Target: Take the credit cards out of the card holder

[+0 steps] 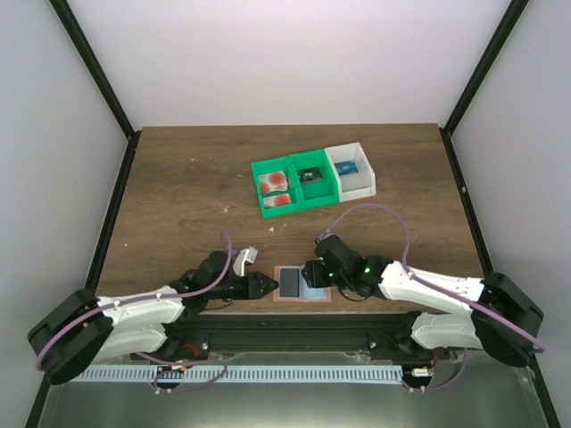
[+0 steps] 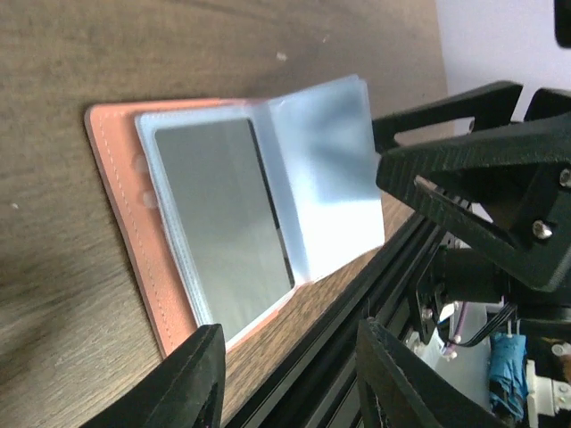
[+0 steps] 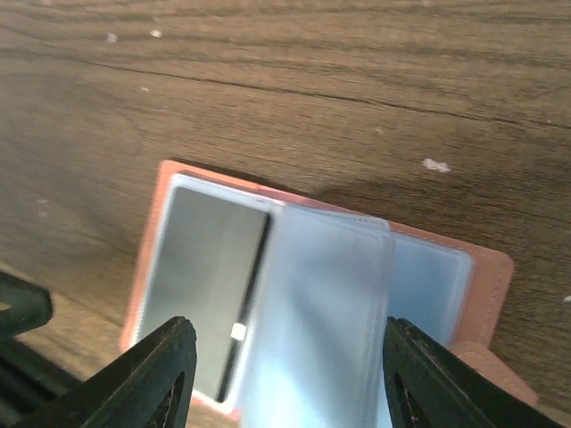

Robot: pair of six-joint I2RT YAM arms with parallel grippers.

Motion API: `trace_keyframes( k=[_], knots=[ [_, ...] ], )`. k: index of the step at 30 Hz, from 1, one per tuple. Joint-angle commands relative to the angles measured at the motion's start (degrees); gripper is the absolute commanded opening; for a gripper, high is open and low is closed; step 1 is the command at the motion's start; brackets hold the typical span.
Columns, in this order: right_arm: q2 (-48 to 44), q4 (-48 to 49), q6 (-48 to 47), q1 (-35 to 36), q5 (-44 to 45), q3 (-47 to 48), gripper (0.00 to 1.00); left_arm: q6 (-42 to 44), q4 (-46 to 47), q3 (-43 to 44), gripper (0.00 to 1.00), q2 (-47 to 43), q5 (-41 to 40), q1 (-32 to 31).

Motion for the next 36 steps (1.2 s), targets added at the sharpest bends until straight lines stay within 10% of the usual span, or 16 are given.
trace_keyframes(
  k=[1, 9, 17, 25, 36],
  knots=[
    [-3.30, 0.44, 2.11, -0.25, -3.41, 1.49, 0.59, -1.04, -4.30, 0.25, 0.44, -5.40, -4.97, -0.33],
    [-1.70, -0.36, 5.50, 0.76, -3.36, 3.47, 0.56, 0.44, -3.46, 2.11, 0.22, -5.29, -3.31, 1.42],
    [-5.77, -6.43, 8.05, 2.03, -0.69, 8.44, 0.56, 1.02, 2.35, 1.66, 0.20, 0.63, 1.01, 3.26],
    [-5.67, 1.14, 8.89, 3.43, -3.56, 6.35, 0.53, 1.12, 8.67, 1.72, 0.00, 7.34, 5.54, 3.22],
    [4.52, 16.06, 8.66, 3.39, -7.01, -2.29, 0.31, 3.88, 11.88, 1.75, 0.00, 13.32, 5.75, 3.44]
  ],
)
